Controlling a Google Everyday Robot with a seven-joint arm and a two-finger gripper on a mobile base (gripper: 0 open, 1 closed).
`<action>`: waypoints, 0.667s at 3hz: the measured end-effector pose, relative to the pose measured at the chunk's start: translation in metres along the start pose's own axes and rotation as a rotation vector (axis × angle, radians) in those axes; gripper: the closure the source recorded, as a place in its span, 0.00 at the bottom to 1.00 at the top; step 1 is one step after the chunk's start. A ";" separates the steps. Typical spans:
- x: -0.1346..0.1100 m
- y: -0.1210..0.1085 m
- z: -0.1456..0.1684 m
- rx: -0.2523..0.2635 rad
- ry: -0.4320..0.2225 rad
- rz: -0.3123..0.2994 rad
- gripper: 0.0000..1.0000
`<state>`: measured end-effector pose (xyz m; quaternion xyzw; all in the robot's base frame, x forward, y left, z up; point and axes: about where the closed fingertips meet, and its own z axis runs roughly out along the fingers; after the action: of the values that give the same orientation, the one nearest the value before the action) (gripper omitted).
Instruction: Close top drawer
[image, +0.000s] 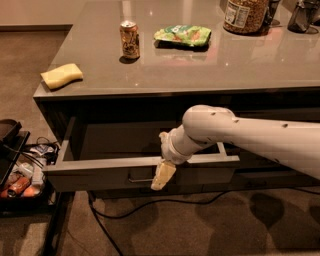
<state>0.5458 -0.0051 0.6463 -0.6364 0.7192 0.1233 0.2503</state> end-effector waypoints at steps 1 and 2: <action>-0.002 -0.013 0.007 0.040 0.052 -0.013 0.00; -0.004 -0.014 0.009 0.040 0.057 -0.014 0.00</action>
Offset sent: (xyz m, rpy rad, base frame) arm 0.0120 0.0028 -0.0025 -0.0461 -0.0270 -0.0152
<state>0.5612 0.0003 0.6422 -0.6396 0.7238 0.0888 0.2433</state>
